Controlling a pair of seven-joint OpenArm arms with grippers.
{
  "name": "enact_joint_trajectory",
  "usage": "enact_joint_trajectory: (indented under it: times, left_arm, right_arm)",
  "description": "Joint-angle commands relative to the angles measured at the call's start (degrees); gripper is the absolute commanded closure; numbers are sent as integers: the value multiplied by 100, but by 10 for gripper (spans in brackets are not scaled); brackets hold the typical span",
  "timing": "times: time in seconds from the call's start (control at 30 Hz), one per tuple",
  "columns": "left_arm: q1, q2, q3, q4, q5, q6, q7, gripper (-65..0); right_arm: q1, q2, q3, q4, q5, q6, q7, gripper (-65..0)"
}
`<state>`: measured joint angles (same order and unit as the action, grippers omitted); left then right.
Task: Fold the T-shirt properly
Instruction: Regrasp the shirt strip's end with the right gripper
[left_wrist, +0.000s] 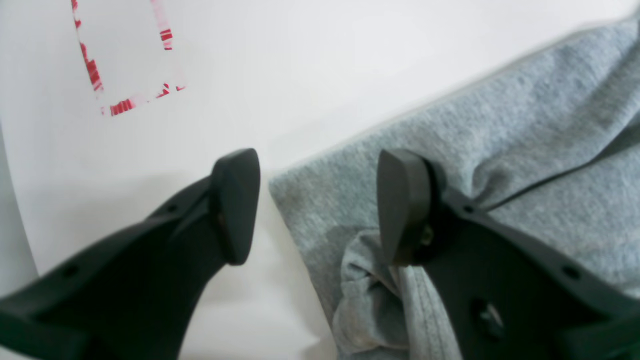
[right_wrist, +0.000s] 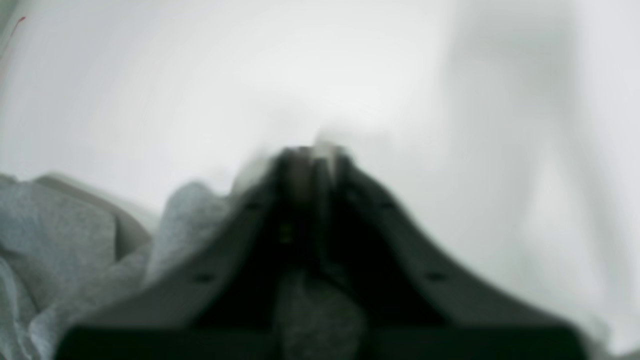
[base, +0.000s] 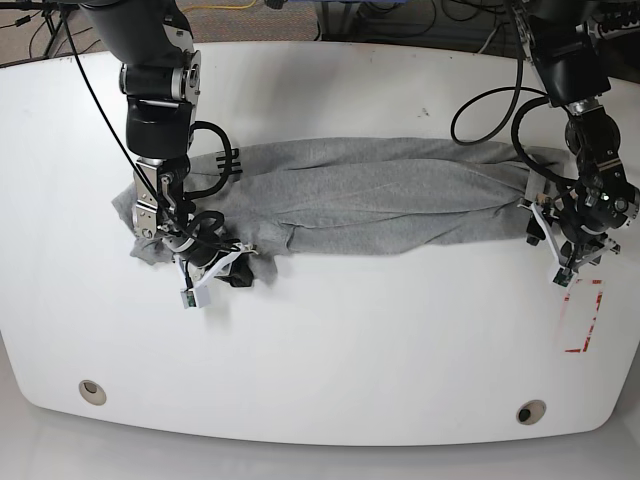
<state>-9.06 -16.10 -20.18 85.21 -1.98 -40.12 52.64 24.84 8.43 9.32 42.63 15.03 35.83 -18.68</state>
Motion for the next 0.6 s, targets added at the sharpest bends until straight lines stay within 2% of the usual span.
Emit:
enact_joint_trajectory:
  times: [0.0, 0.13, 0.43, 0.57]
  left_arm:
    - [-109, -100, -25, 116, -35, 12, -117, -338]
    - [-109, -100, -25, 116, -35, 12, -117, -338]
    - [-57, -100, -25, 108, -26, 12, -126, -338]
    - [-4, -100, -25, 99, -26, 12, -126, -338]
  right_arm:
    - [167, 50, 4, 110, 31, 52, 26, -3]
    - [-9, 41, 13, 638, 67, 324, -53, 0]
    - [-528, -3, 39, 2871, 84, 386, -1003, 0]
    - [-801, -170, 48, 3917, 84, 403, -1407, 0]
